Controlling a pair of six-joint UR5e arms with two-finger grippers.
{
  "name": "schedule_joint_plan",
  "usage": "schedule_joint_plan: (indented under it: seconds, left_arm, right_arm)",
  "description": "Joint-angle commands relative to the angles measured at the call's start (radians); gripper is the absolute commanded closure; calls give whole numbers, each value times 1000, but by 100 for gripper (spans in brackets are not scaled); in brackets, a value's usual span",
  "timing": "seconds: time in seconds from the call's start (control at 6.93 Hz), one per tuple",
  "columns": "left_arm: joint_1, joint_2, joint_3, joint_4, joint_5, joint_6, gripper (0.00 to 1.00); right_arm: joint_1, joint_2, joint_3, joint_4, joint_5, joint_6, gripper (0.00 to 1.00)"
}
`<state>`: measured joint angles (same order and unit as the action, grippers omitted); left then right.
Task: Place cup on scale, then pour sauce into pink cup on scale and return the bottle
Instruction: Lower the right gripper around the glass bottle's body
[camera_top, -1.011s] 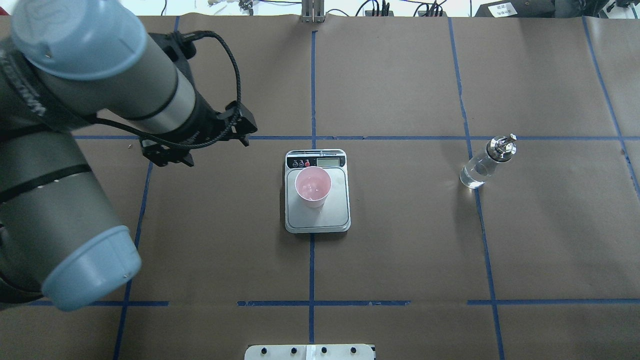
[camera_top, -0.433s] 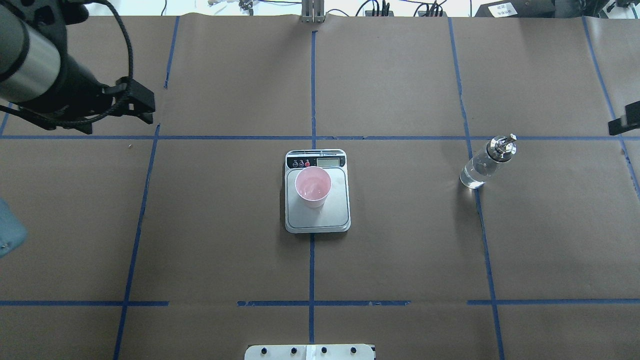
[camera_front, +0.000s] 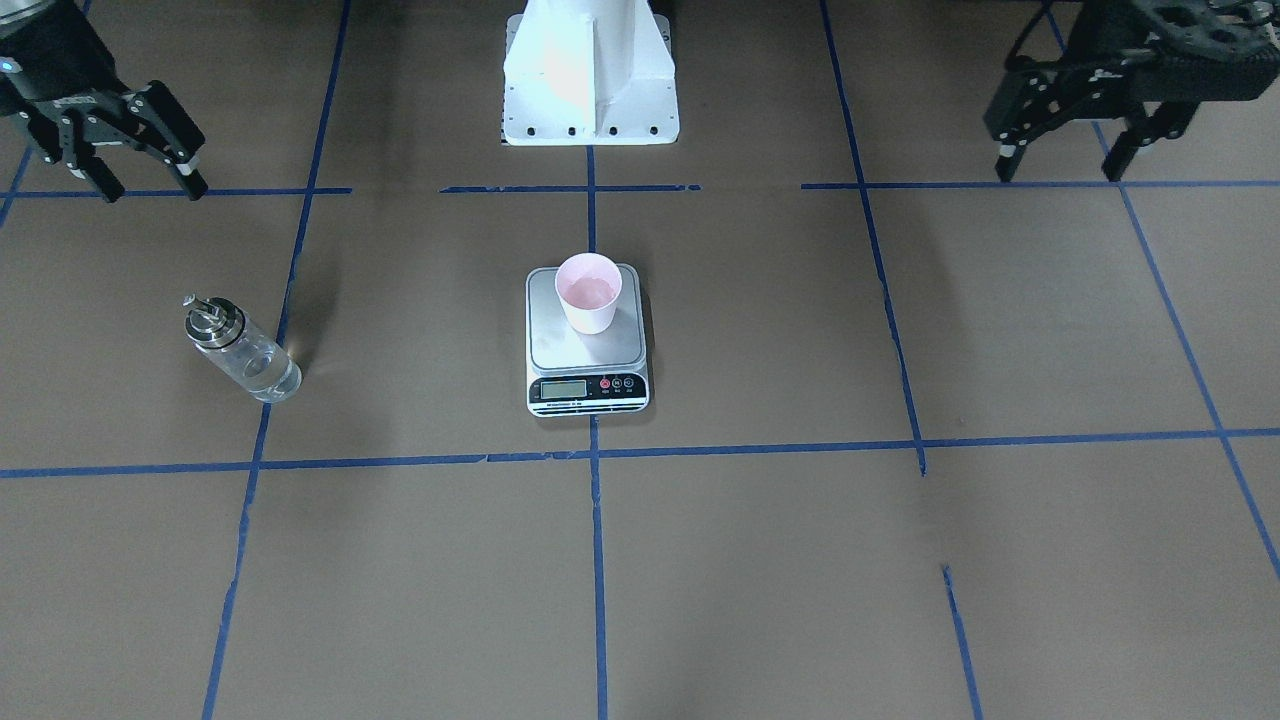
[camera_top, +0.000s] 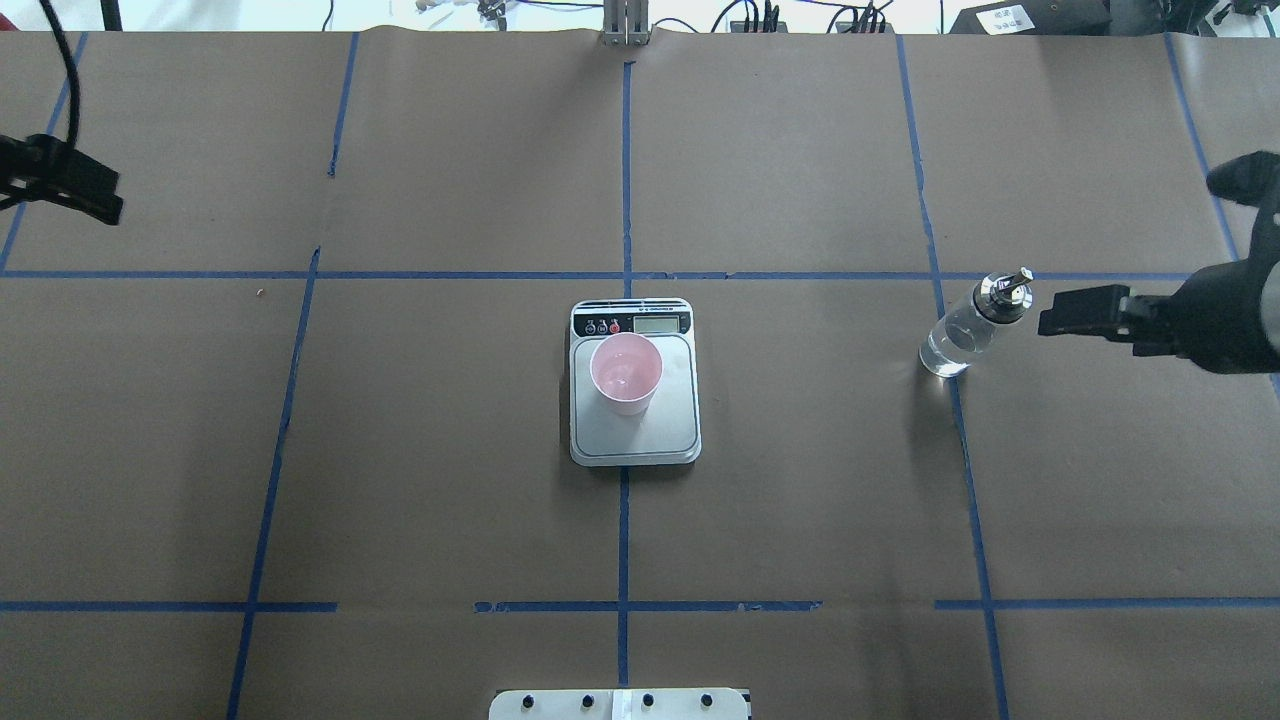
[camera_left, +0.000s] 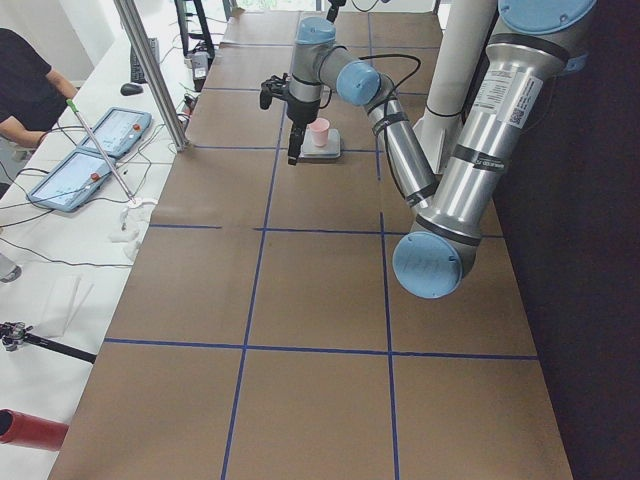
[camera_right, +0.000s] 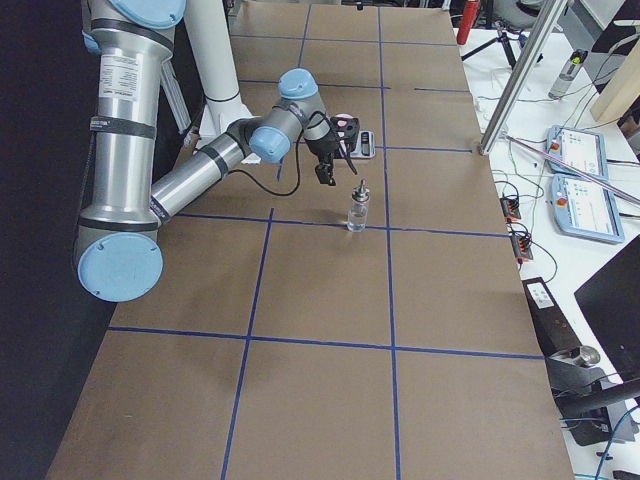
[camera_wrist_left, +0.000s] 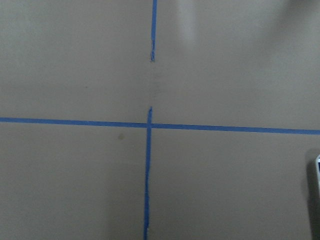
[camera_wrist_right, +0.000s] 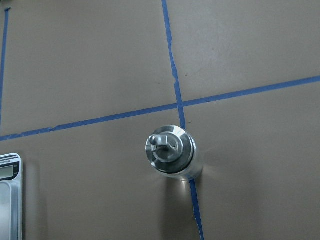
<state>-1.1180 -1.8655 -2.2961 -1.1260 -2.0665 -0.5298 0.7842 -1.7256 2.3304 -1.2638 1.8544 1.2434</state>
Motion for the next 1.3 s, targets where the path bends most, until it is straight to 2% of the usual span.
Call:
schedule_joint_plan:
  seconds: [0.0,0.14,0.29,0.43,0.58,0.72,0.87,1.01,1.15]
  left_arm:
    - [-129,119,9,-11,-4,439,0]
    - [-153,199,17,-26,3,640,0]
    - [-164,230,50,-70,3,654,0]
    - [-167,224,72,-77,0,643,0]
    - [-163,209,81,-83,2,581,0]
    - [-161,192,84,-98,8,565,0]
    - [-160,189,122,-106,5,560,0]
    - [-157,165,188,-163,5,560,0]
    - [-157,170,190,-199,3,563,0]
  right_arm:
    - [-275,-86,0,103,-371,97,0]
    - [-352,-110,-8,109,-489,96,0]
    - [-415,-111,-29,110,-603,97,0]
    - [-439,-111,-102,235,-668,85,0]
    - [-451,-112,-231,443,-732,62,0]
    - [-504,-112,-294,545,-833,-21,0]
    - [-503,-114,-319,569,-842,-71,0]
    - [-506,-117,-336,570,-887,-81,0]
    - [-508,-111,-377,596,-932,-105,0]
